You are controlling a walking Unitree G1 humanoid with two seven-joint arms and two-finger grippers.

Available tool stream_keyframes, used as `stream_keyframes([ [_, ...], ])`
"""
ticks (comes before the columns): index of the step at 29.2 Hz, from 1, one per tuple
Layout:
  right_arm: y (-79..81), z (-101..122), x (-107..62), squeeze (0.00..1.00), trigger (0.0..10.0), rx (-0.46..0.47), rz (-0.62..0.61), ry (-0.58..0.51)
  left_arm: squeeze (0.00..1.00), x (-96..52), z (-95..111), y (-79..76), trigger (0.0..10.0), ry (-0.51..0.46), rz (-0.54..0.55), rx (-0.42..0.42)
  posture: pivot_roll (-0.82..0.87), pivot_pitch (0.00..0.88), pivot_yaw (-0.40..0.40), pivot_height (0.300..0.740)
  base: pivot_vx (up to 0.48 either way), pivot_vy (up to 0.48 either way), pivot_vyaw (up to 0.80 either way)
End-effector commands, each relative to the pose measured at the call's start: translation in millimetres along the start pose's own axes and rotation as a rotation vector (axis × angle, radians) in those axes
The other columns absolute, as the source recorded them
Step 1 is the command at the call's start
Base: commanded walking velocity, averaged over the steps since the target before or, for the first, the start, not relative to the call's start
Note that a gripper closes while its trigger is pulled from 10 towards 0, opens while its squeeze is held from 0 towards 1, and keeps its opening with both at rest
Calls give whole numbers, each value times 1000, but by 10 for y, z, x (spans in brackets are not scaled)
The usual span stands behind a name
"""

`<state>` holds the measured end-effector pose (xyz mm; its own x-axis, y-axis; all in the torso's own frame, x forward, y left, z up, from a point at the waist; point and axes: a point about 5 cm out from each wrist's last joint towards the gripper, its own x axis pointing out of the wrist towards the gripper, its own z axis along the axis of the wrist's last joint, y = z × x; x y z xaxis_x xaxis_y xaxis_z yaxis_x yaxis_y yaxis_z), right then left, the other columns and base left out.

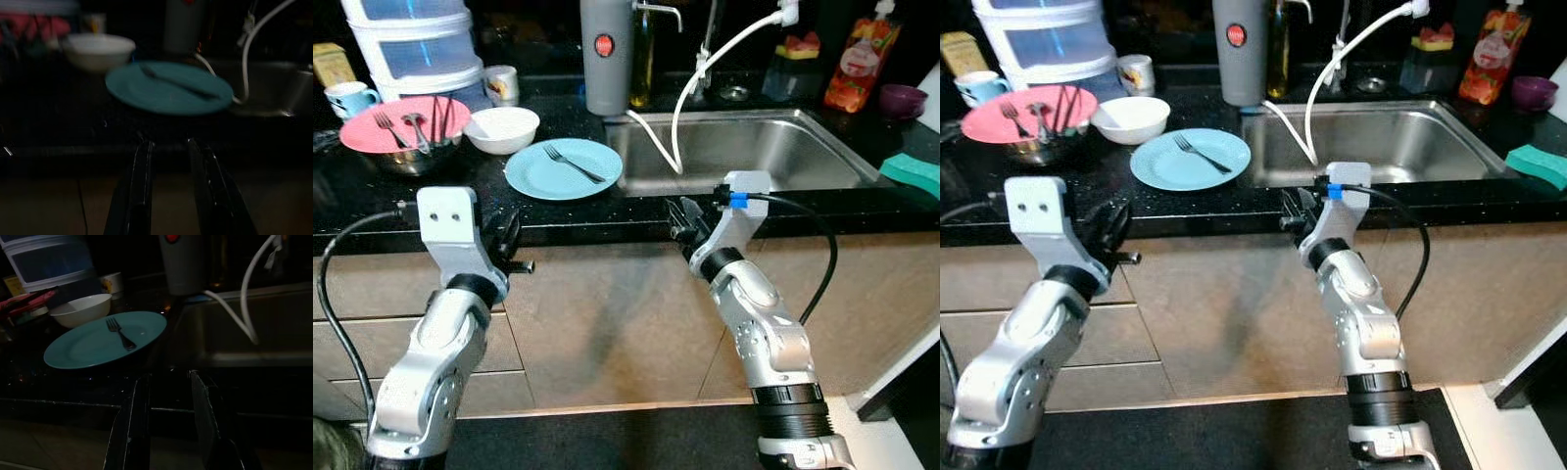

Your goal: Kitchen organization

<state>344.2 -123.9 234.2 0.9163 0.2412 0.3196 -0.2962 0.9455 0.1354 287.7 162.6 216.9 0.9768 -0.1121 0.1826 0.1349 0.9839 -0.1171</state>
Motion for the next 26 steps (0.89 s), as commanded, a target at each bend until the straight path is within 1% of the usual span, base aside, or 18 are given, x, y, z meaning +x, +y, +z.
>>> stream_keyframes([
  [1,41,-27,-7,0,10000,-5,13,22,0,-15,-78,29,10000,38,7,-14,33,91,-3,740,0,0,0],
  [7,59,-72,-15,0,10000,-12,27,53,0,-32,-121,37,10000,50,5,-27,32,91,-4,740,0,0,0],
  [11,60,-120,-23,0,10000,-19,30,78,0,-36,-151,46,10000,62,13,2,32,91,-4,740,0,0,0],
  [15,75,-193,-50,0,10000,-36,39,104,0,-48,-201,46,10000,93,5,46,37,91,-3,740,0,-480,0],
  [18,76,-212,-59,0,10000,-34,37,110,0,-57,-215,50,10000,99,13,30,37,91,-3,740,0,-480,0],
  [19,76,-222,-63,0,10000,-33,36,114,0,-65,-218,64,10000,92,24,5,39,90,-1,740,0,0,0],
  [20,76,-231,-67,0,10000,-33,35,116,0,-73,-217,77,10000,84,36,-2,39,90,-1,740,0,0,0],
  [26,71,-275,-92,0,10000,-38,30,127,0,-114,-230,71,10000,63,24,-4,38,89,0,740,0,0,0],
])
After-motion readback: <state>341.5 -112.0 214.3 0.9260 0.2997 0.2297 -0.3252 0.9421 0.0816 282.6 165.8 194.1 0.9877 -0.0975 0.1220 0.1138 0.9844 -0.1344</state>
